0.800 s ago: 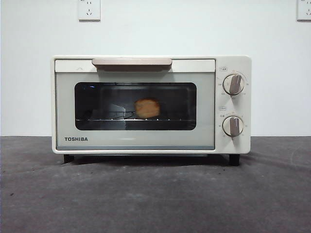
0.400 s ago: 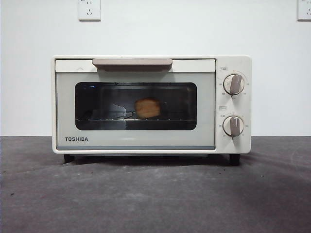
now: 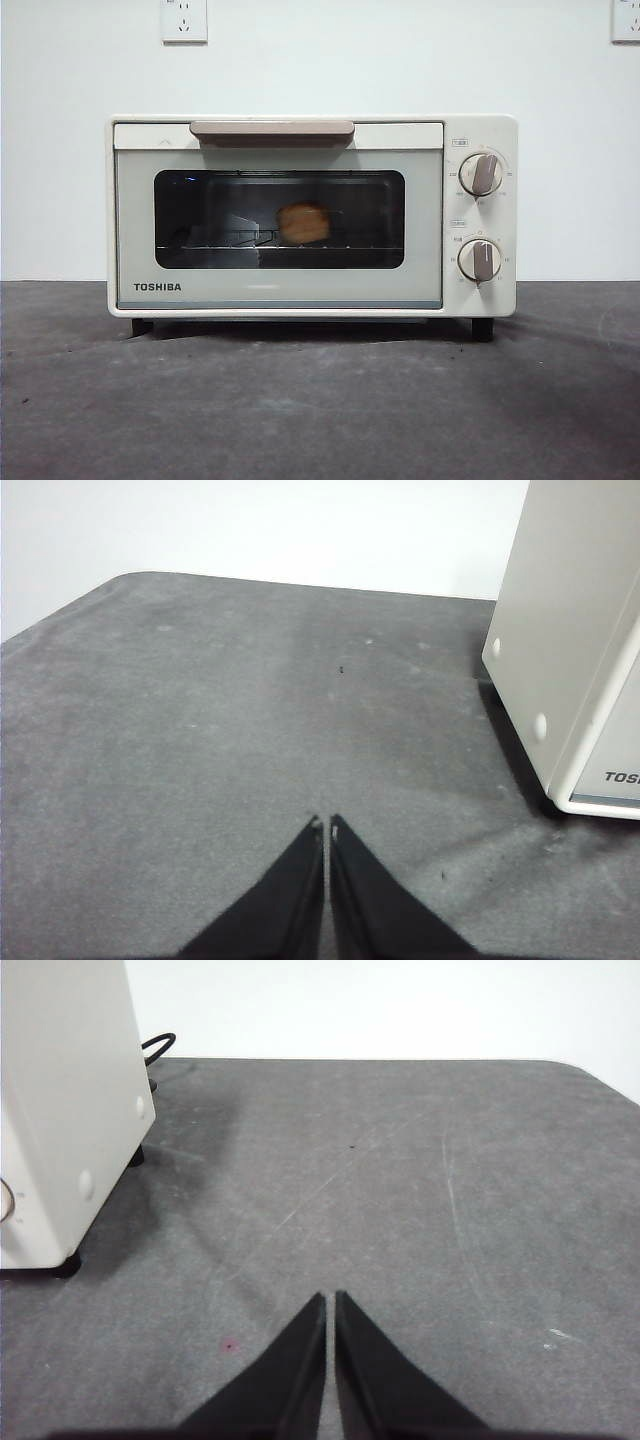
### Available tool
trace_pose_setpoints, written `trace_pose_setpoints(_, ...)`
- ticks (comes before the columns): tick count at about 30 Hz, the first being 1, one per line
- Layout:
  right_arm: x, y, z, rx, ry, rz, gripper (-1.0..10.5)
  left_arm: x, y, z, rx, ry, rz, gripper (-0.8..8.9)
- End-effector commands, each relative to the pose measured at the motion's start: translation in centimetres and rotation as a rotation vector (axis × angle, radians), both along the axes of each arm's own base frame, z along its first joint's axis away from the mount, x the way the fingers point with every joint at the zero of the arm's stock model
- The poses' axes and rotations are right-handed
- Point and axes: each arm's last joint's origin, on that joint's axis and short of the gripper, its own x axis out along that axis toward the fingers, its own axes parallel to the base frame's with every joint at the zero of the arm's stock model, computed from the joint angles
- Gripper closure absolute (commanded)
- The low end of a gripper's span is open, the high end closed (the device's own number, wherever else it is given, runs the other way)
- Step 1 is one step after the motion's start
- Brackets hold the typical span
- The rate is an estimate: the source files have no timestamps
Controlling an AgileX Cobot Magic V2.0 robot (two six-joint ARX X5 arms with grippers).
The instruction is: The left arm flap open the oven, the right arm pick bread and place it into oven, the left arm flap close the oven
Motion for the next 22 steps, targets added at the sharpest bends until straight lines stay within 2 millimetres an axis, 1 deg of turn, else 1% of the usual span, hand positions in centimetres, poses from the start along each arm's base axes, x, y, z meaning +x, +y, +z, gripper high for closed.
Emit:
trace_pose_setpoints(1, 0.02, -0.04, -0.33, -0.017, 0.02, -0.004, 9.4, 0.08, 0.02, -0.75, -0.003, 0.025, 0.001, 7.94)
trace_pose_setpoints(22, 0.05, -0.02, -0.11, -0.016, -0.004, -0.002, 9.4, 0.08, 0.02, -0.75, -0.003, 0.025, 0.001, 7.94)
